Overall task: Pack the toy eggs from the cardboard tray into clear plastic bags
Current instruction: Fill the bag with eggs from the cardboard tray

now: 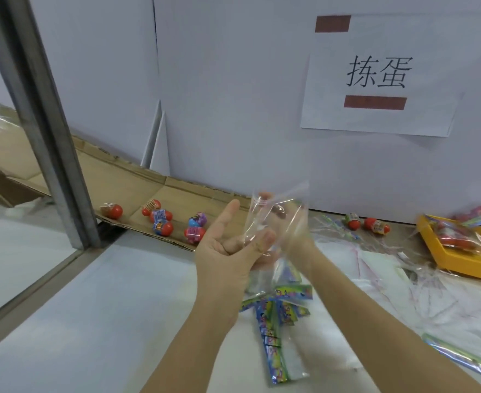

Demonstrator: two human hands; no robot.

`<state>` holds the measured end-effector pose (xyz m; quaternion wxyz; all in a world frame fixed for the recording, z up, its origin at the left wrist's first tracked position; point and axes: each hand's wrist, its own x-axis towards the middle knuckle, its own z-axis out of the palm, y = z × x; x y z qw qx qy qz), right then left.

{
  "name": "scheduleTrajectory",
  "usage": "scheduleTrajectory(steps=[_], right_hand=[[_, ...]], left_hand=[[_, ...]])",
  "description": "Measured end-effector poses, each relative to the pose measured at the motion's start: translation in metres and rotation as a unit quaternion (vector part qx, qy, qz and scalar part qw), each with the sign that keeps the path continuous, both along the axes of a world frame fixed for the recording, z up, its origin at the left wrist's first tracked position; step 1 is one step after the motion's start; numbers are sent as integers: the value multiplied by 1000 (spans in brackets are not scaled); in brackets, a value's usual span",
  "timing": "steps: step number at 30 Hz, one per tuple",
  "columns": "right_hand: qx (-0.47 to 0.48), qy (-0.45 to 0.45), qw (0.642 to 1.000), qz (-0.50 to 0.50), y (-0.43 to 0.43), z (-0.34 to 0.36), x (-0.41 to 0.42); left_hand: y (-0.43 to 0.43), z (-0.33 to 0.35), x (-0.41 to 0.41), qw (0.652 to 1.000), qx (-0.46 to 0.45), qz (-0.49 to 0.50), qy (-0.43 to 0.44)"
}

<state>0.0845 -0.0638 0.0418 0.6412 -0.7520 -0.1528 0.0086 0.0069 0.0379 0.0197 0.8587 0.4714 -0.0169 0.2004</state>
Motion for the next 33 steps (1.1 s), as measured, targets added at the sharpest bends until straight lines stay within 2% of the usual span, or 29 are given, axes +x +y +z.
scheduleTrajectory(steps=[3,5,7,9,11,14,18,22,28,33], right_hand=[[166,-65,983,-51,-26,18,-1],[197,-91,976,-31,-53,31,-7],[175,-127,976,41,-74,42,-20],[103,-147,979,93,-82,47,-33],[25,-159,982,98,-84,47,-38],[1,-105,990,94,-88,53,-38],[-96,-21,985,143,-96,58,-41],[-107,12,987,121,-94,58,-42],[-138,-26,986,85,-87,53,-42],[-84,-44,994,59,-78,50,-42]], left_hand=[[-2,0,-1,999,43,8,4],[-3,1,-2,998,66,14,5],[-5,2,-4,996,83,21,-5],[-7,4,-6,995,99,25,-22],[-9,4,-11,990,133,22,-46],[-11,3,-15,980,186,6,-70],[-9,1,-14,971,226,-24,-79],[-11,-1,-13,964,244,-51,-94],[-10,-1,-16,956,263,-54,-116],[-9,-4,-13,948,295,-26,-116]])
